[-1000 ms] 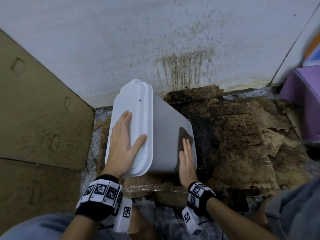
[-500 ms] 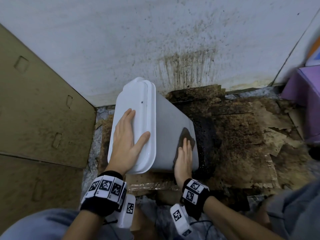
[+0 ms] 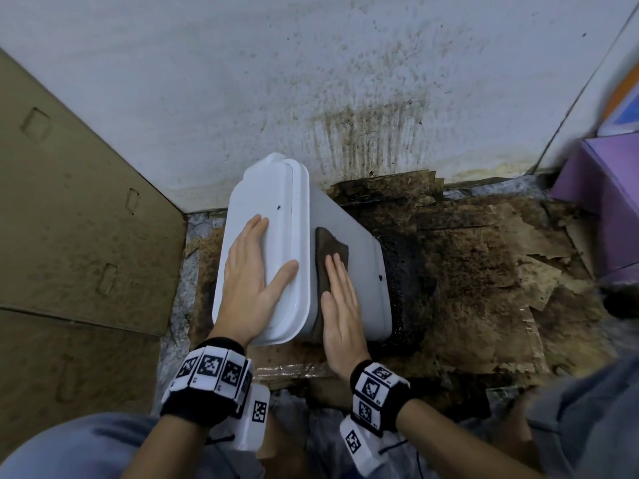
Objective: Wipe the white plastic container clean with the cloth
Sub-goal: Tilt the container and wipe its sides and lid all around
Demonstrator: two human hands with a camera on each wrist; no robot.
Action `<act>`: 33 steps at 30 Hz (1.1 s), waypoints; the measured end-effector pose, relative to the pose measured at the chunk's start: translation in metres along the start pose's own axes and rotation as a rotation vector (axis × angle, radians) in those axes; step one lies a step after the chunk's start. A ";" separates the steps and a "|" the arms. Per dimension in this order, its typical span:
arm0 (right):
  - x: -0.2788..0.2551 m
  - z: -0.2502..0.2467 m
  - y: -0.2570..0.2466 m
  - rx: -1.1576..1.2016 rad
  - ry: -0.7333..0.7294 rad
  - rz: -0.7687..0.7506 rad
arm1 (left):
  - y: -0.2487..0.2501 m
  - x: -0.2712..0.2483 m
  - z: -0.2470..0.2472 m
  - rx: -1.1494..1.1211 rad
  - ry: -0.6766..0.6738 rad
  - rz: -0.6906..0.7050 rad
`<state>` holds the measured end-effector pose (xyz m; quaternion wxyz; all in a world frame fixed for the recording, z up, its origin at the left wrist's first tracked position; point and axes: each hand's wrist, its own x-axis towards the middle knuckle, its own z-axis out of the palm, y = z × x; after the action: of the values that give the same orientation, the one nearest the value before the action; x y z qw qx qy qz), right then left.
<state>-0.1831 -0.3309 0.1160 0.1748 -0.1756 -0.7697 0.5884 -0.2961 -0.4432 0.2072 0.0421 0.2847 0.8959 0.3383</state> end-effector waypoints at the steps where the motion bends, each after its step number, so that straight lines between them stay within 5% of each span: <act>1: 0.001 -0.002 0.009 -0.004 0.005 0.000 | 0.000 0.000 0.000 -0.003 0.000 0.000; 8: 0.001 -0.025 0.095 -0.004 0.015 0.364 | -0.001 -0.001 -0.001 -0.026 0.000 -0.012; 14: 0.008 -0.028 0.098 -0.046 -0.016 0.508 | 0.000 0.000 0.000 -0.017 0.001 -0.003; 21: 0.006 -0.003 0.045 0.009 0.067 0.277 | -0.004 0.000 -0.001 0.005 -0.002 0.002; 26: 0.006 0.009 -0.011 0.023 -0.003 0.052 | -0.006 0.000 0.000 -0.003 -0.001 -0.005; 33: 0.009 -0.008 0.020 -0.073 -0.040 -0.034 | -0.004 -0.001 -0.001 -0.012 -0.007 -0.007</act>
<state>-0.1859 -0.3154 0.0992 0.1628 -0.1571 -0.7967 0.5605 -0.2974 -0.4468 0.2050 0.0478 0.2826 0.8947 0.3426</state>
